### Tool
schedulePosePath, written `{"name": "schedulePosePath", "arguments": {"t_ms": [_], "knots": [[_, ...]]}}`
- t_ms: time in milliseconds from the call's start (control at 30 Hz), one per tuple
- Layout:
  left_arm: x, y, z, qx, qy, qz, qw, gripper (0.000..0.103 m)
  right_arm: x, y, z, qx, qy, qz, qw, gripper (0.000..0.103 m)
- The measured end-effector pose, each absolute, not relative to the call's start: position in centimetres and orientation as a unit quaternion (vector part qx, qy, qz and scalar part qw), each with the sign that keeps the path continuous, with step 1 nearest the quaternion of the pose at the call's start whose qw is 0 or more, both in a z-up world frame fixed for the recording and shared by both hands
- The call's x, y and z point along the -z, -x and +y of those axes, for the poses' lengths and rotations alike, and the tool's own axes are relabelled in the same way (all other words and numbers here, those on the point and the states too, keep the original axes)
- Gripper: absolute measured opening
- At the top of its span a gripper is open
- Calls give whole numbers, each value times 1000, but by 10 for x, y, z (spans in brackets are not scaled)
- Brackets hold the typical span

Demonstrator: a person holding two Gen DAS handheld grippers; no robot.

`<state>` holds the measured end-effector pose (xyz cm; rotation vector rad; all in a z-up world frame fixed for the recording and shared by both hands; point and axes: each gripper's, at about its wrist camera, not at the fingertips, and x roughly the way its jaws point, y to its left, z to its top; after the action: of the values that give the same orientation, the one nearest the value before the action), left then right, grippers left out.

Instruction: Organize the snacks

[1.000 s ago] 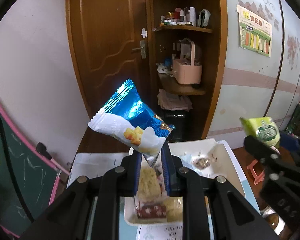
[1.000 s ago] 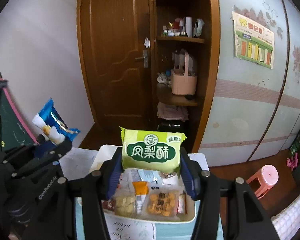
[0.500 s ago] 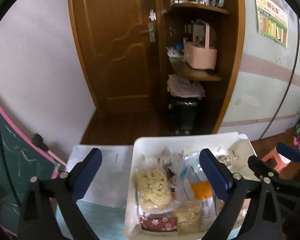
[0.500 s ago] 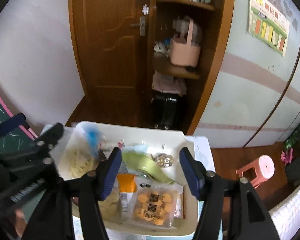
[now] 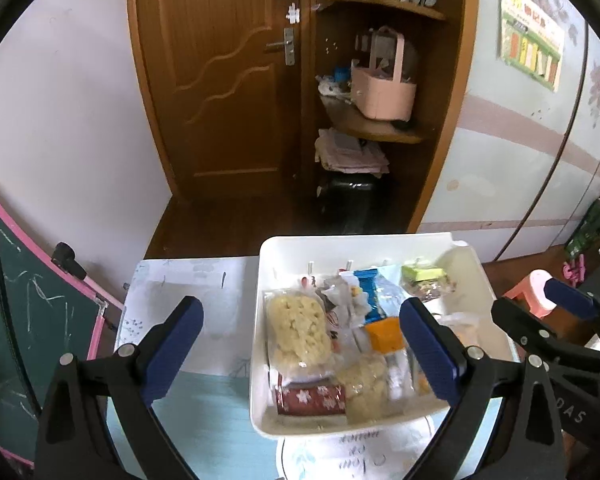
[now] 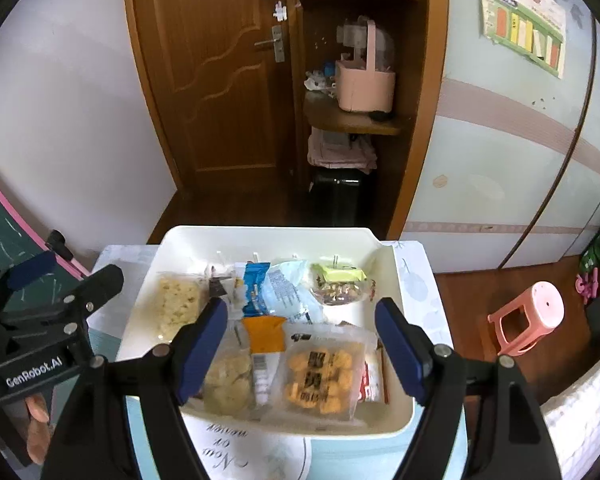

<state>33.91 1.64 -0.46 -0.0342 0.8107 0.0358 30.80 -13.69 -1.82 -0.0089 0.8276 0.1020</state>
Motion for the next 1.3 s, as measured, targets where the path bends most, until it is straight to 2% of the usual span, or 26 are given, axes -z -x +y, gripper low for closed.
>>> {"name": "schedulePosePath", "arguments": {"t_ms": [367, 600, 667, 1033, 1167, 1300], "knots": [[-58, -238, 15, -20, 15, 367, 930, 99, -34, -216, -139, -39, 6, 372, 927, 77], [-83, -140, 16, -24, 22, 349, 937, 100, -43, -136, -140, -59, -12, 369, 928, 77], [-84, -113, 17, -31, 21, 342, 939, 103, -40, -113, -141, -67, -24, 372, 926, 77], [-69, -14, 20, -65, 27, 350, 934, 103, -24, -30, -140, -75, -36, 396, 915, 77], [-57, 9, 22, -78, 40, 374, 923, 103, -17, -10, -139, -93, -49, 408, 907, 85], [-48, 23, 22, -80, 40, 380, 921, 103, -17, 8, -139, -87, -46, 403, 910, 85]]}}
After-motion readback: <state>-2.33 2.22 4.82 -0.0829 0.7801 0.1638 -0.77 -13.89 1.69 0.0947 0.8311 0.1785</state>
